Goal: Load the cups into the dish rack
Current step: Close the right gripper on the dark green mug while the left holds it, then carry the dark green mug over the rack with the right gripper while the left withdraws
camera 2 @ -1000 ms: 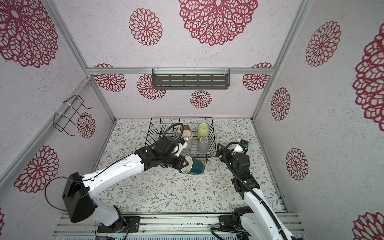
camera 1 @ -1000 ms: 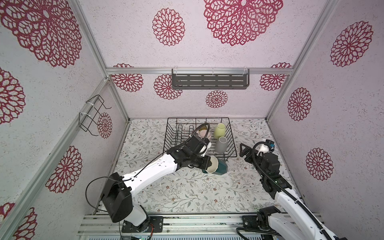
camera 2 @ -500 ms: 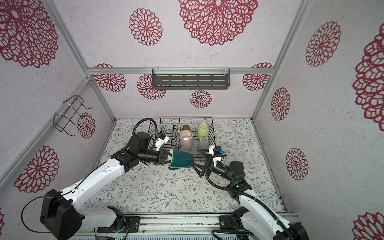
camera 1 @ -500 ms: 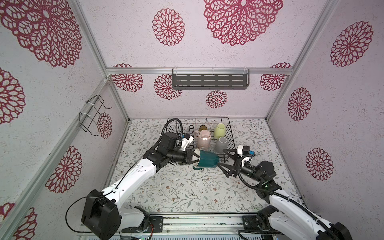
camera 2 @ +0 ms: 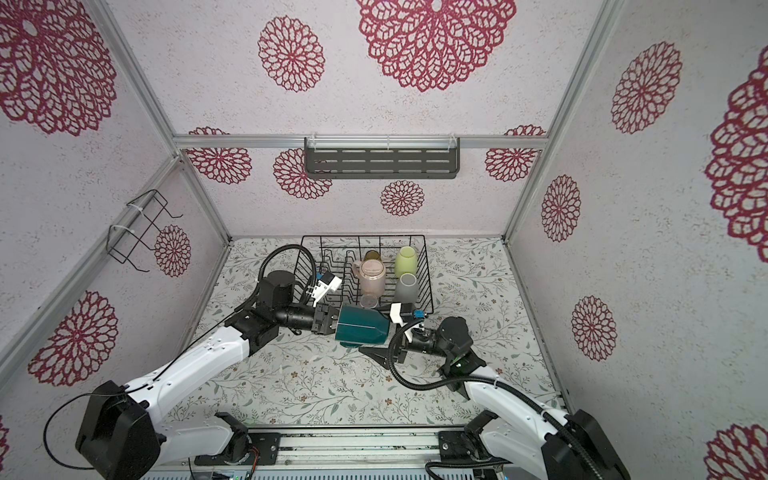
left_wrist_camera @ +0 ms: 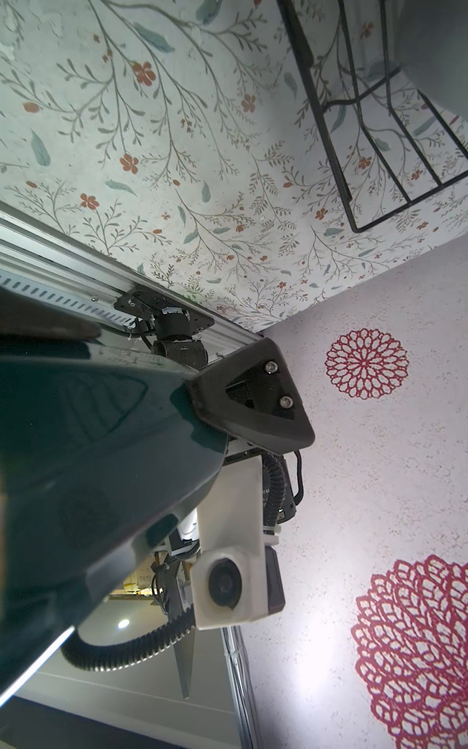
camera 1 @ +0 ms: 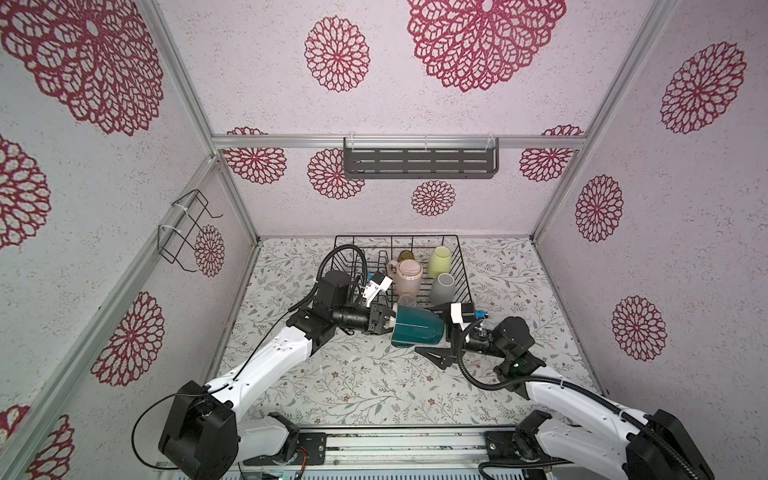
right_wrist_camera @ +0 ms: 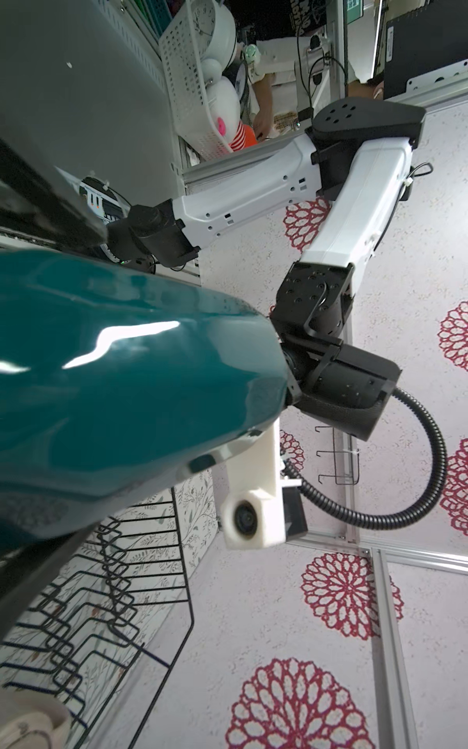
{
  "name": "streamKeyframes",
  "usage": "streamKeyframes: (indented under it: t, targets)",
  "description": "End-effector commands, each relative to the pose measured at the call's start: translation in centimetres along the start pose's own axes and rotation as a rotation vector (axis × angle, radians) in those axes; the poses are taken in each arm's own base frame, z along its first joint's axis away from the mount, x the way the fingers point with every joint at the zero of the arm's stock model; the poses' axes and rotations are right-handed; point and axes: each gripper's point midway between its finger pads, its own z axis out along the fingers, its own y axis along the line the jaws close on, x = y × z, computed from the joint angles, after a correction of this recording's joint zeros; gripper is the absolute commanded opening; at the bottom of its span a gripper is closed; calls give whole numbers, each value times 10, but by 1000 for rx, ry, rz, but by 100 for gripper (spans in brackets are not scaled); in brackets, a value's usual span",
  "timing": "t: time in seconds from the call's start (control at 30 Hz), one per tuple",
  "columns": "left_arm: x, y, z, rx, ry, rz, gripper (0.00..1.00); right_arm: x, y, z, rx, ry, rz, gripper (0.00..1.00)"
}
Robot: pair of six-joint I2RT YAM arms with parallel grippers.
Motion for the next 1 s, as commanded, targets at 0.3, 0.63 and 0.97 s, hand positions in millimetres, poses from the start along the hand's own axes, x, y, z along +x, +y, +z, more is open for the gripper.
streamKeyframes:
  t: [0.3,0.63,0.97]
  targets:
    - [-15,-33,-5,88,-72,156,0,-46,18,13,-102,-149,13,98]
    - [-24,-37,-2,111,-74,162,1,-49,6,22,-68,-118,32,88]
    - [-32,-26,-2,99,-115,150,20,-39,-2,24,-38,-51,-23,64]
